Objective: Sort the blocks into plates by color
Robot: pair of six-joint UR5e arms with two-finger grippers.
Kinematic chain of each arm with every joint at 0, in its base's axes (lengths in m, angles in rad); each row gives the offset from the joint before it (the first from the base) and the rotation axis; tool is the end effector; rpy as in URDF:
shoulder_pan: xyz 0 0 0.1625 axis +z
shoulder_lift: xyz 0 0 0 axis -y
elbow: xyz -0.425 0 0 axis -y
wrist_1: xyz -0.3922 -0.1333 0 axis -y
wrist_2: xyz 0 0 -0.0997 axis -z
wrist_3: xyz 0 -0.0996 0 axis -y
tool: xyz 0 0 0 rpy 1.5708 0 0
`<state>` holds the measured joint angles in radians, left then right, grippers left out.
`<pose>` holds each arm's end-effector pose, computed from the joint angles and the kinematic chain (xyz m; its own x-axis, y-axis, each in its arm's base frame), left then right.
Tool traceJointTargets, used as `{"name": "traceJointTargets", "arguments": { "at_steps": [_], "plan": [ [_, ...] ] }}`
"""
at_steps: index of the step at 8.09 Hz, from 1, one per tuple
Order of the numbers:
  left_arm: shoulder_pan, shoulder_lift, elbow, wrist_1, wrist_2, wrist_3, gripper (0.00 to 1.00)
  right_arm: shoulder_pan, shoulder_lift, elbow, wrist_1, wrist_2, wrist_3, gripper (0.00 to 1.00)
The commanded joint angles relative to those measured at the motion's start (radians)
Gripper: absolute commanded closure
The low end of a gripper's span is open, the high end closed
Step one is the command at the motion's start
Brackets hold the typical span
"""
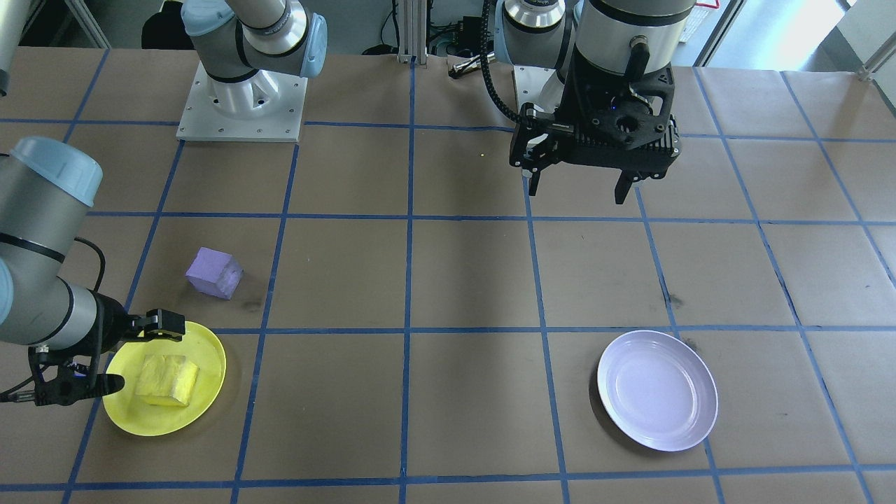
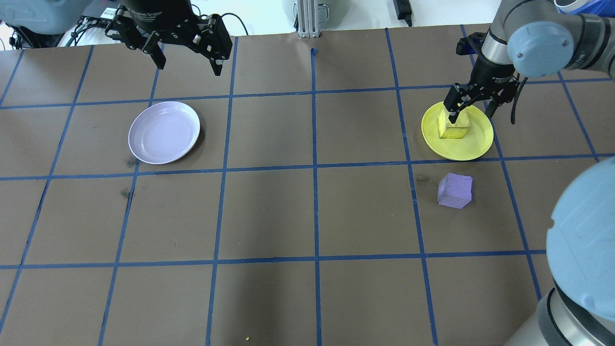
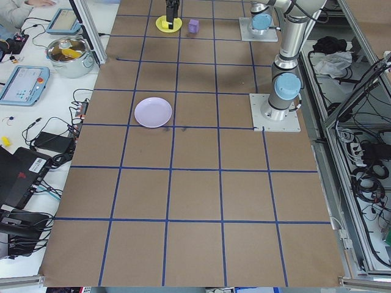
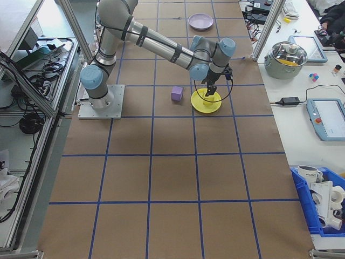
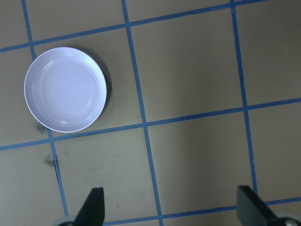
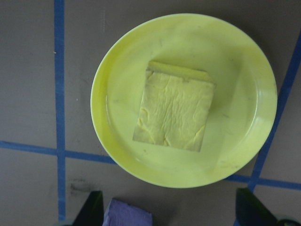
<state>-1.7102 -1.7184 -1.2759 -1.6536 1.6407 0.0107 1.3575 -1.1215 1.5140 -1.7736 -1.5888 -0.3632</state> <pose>-0.2024 -0.5334 0.5477 -0.9870 0.1447 -0.0704 0.1492 0.9867 -0.0637 -0.0040 -0.6397 0.2787 -0.9880 -0.1462 -0.0505 -0.1531 0.9712 0.1825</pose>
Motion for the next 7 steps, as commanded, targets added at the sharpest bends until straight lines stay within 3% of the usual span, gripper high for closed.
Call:
{"name": "traceJointTargets", "arguments": {
  "at_steps": [1, 4, 7],
  "plan": [
    [0.000, 0.003, 0.000, 0.001, 0.001, 0.000, 0.00, 0.000, -0.076, 0.053, 0.162, 0.007, 0.079, 0.00],
    [0.000, 0.005, 0.000, 0.001, 0.001, 0.002, 0.00, 0.000, -0.083, 0.213, 0.166, 0.009, 0.234, 0.00],
    [0.000, 0.006, 0.000, 0.000, 0.001, 0.000, 0.00, 0.000, -0.081, 0.270, 0.180, -0.008, 0.288, 0.00]
  ]
}}
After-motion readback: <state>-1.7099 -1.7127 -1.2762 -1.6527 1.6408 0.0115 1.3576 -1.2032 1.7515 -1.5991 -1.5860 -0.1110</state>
